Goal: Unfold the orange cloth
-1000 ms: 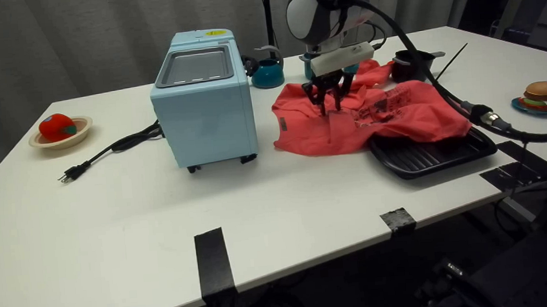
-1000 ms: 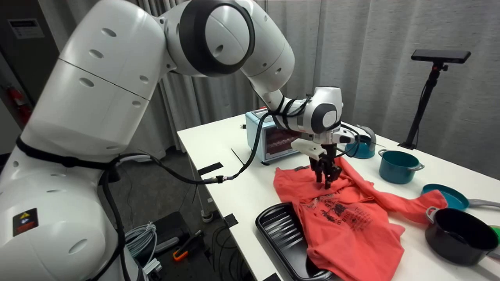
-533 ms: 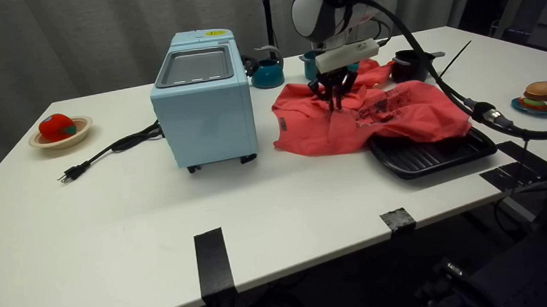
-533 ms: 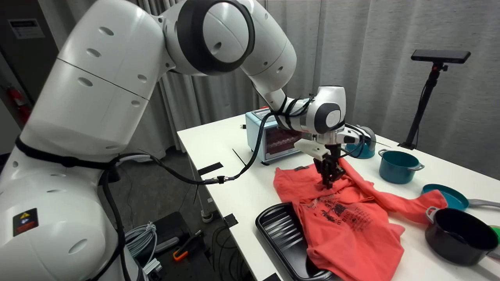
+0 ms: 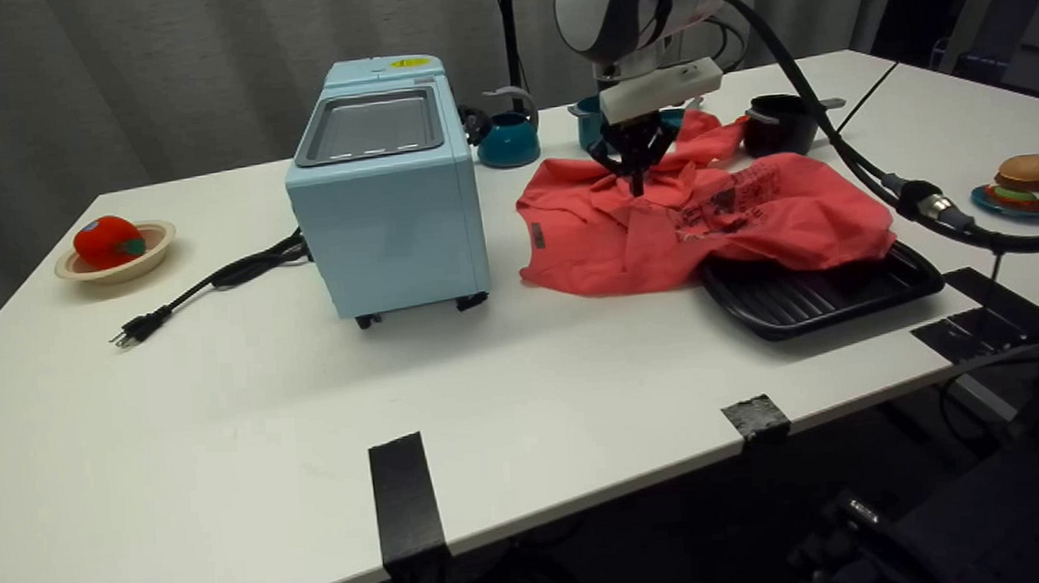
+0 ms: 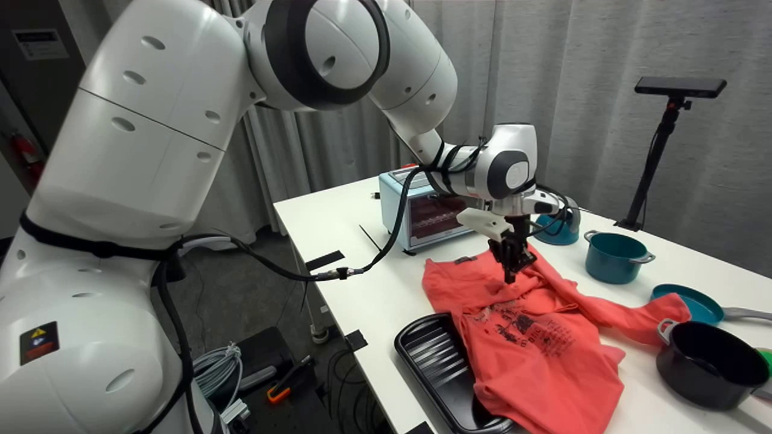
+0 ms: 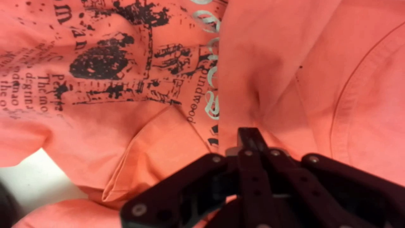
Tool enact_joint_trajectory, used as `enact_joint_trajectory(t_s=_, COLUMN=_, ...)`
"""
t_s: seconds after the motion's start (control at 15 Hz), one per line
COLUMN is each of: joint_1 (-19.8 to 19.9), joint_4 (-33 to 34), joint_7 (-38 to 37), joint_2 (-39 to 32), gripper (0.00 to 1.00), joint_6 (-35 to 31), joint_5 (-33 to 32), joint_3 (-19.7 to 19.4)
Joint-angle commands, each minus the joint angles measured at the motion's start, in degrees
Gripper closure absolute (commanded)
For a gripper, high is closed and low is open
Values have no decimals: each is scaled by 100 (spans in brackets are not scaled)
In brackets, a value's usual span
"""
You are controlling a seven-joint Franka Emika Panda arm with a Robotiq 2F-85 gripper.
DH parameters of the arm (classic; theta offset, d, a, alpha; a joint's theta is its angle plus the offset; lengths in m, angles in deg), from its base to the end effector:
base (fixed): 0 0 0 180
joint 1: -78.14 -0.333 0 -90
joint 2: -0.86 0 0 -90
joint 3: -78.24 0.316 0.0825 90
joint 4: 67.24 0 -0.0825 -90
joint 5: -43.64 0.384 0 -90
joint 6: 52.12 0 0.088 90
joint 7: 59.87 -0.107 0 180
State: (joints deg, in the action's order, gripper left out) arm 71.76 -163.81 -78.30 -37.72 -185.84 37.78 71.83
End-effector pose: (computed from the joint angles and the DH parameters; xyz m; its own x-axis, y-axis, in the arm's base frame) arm 0.6767 0.0057 0.2079 0.9745 -0.2239 0.0169 -0.2240 -0.9640 0.1433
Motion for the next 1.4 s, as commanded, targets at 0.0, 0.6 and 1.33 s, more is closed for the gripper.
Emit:
enact_joint_trajectory(t_s=0.0, joint_1=33, joint_4=-108, joint_7=86, joint_2=117, gripper=66, joint_6=22, joint_5=-55, joint_3=7)
enact_joint_trajectory(t_s=0.6, joint_1=119, joint_4=63, joint_7=457, joint_2=-164, gripper=1, joint_6=-76, joint_5=58, joint_3=204)
enact_joint_trajectory(t_s=1.33, joint_1=106, joint_4=111, joint_7=513, joint_2=-309, gripper=91, joint_6=-72, joint_5=85, joint_3=264)
